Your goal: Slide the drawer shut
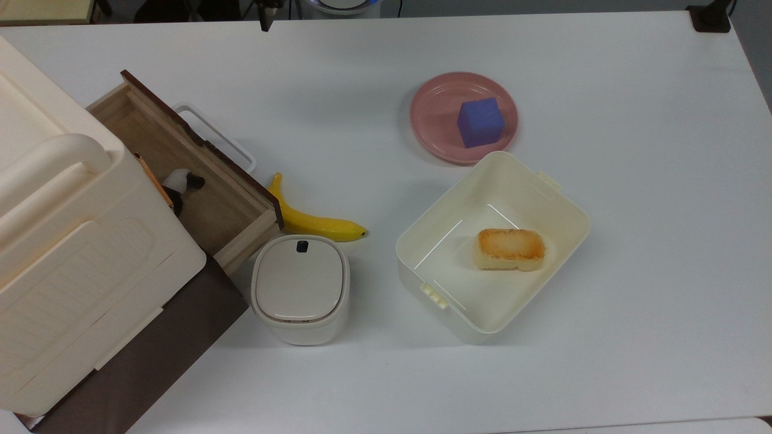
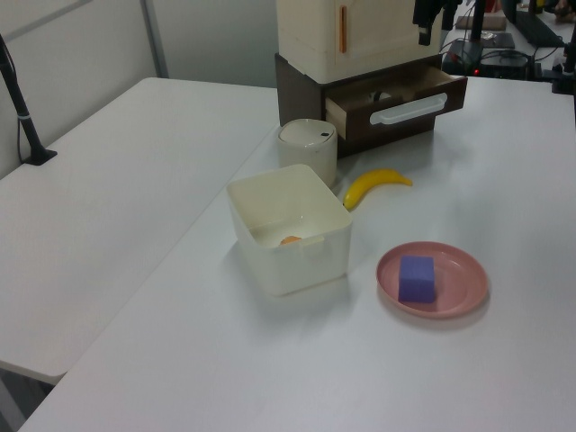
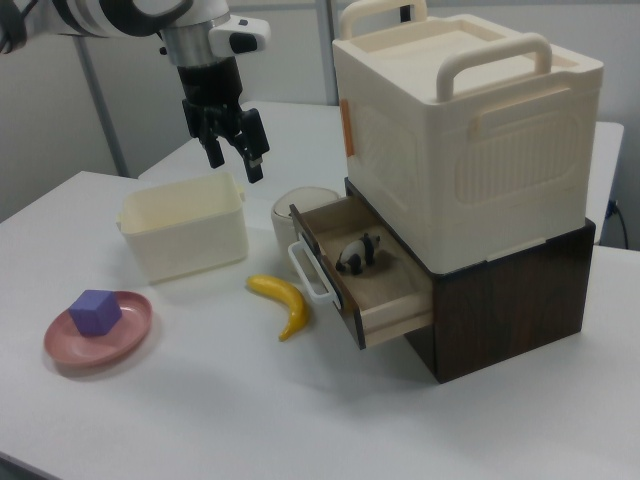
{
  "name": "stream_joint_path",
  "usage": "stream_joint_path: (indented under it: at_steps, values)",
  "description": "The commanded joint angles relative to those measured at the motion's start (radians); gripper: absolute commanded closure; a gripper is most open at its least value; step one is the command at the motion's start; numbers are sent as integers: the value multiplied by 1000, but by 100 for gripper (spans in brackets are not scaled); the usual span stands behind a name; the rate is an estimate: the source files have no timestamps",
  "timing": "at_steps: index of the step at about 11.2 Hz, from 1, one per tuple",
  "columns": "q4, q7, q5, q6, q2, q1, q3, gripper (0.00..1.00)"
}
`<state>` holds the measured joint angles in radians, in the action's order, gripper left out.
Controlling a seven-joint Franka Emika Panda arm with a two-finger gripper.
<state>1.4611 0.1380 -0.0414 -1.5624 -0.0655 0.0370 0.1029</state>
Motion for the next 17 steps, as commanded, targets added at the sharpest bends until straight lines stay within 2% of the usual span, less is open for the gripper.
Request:
stream_joint_path:
  at_steps: [1,8,13,16,17]
  values:
    - [27,20,11,-42,-2,-32,-15,0]
    - [16,-5,28,-2,-2,-25,-14,0]
    - [27,-47,9,7,-2,-29,-14,0]
    - [28,-46,14,123,-4,-23,-16,12]
    - [44,-52,20,131,-4,-20,-16,25]
